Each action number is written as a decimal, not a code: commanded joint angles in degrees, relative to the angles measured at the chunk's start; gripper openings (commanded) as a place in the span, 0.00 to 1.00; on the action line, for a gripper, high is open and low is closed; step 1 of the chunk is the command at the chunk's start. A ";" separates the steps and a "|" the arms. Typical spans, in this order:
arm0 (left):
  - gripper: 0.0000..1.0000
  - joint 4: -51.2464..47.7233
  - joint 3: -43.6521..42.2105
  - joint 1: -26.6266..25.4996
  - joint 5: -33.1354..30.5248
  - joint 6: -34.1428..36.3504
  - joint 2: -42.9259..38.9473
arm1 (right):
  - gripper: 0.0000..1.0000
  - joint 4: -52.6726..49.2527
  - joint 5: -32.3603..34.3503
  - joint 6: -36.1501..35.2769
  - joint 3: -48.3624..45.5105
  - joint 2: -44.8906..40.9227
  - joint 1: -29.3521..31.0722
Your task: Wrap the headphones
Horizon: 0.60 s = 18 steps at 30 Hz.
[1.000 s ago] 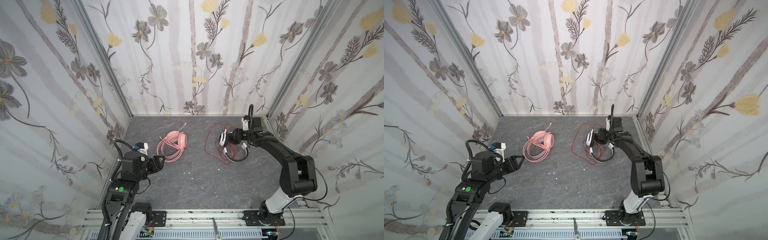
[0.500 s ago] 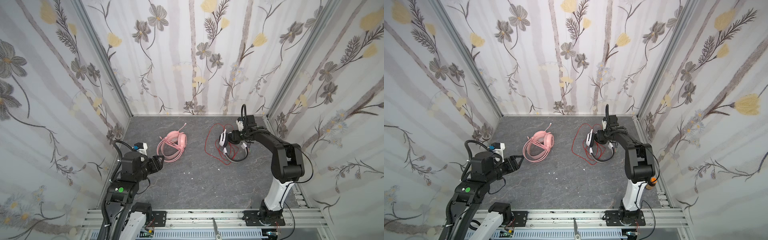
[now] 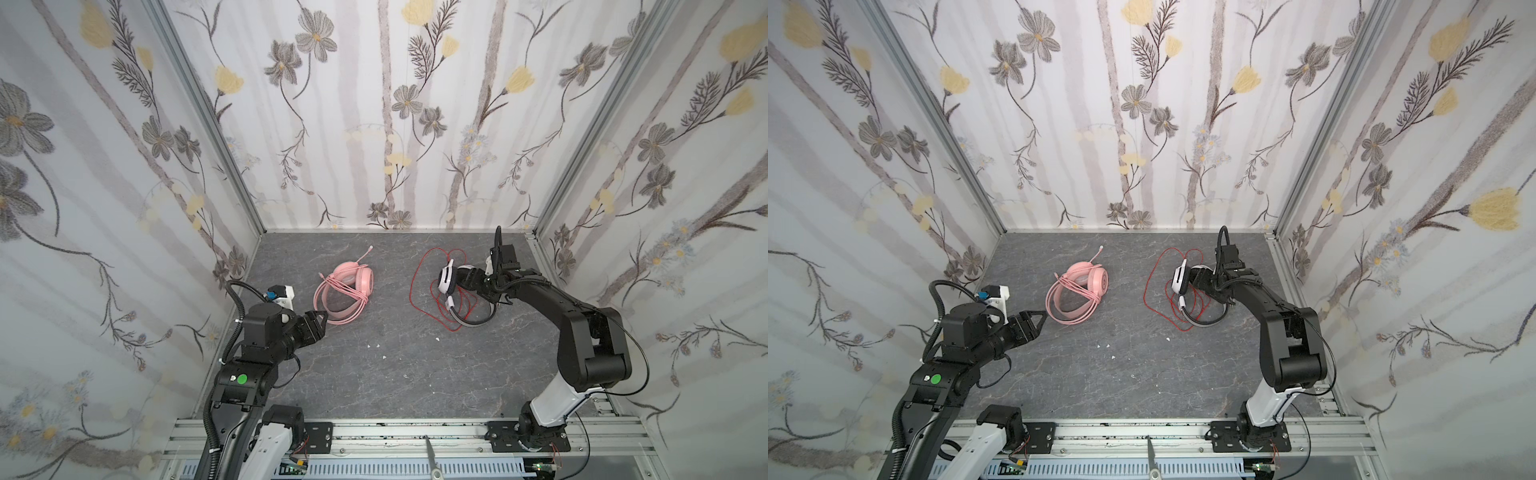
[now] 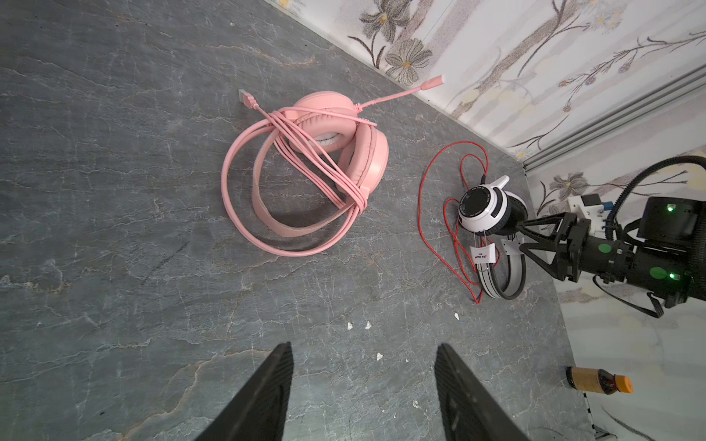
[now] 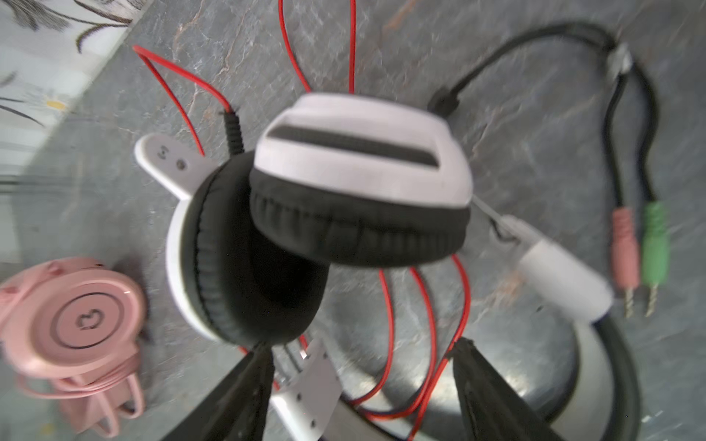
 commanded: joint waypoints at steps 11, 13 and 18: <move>0.62 1.15 -0.13 0.02 -0.87 -0.05 -0.73 | 0.79 -4.58 6.25 2.88 -1.30 -3.80 -9.16; 0.62 1.15 -0.08 0.03 -0.83 -0.03 -0.71 | 0.78 -3.12 3.63 3.65 -3.81 -2.06 -11.40; 0.62 1.15 -0.06 -0.18 -0.81 -0.16 -0.53 | 0.73 3.16 2.72 5.50 -11.20 -2.19 -13.71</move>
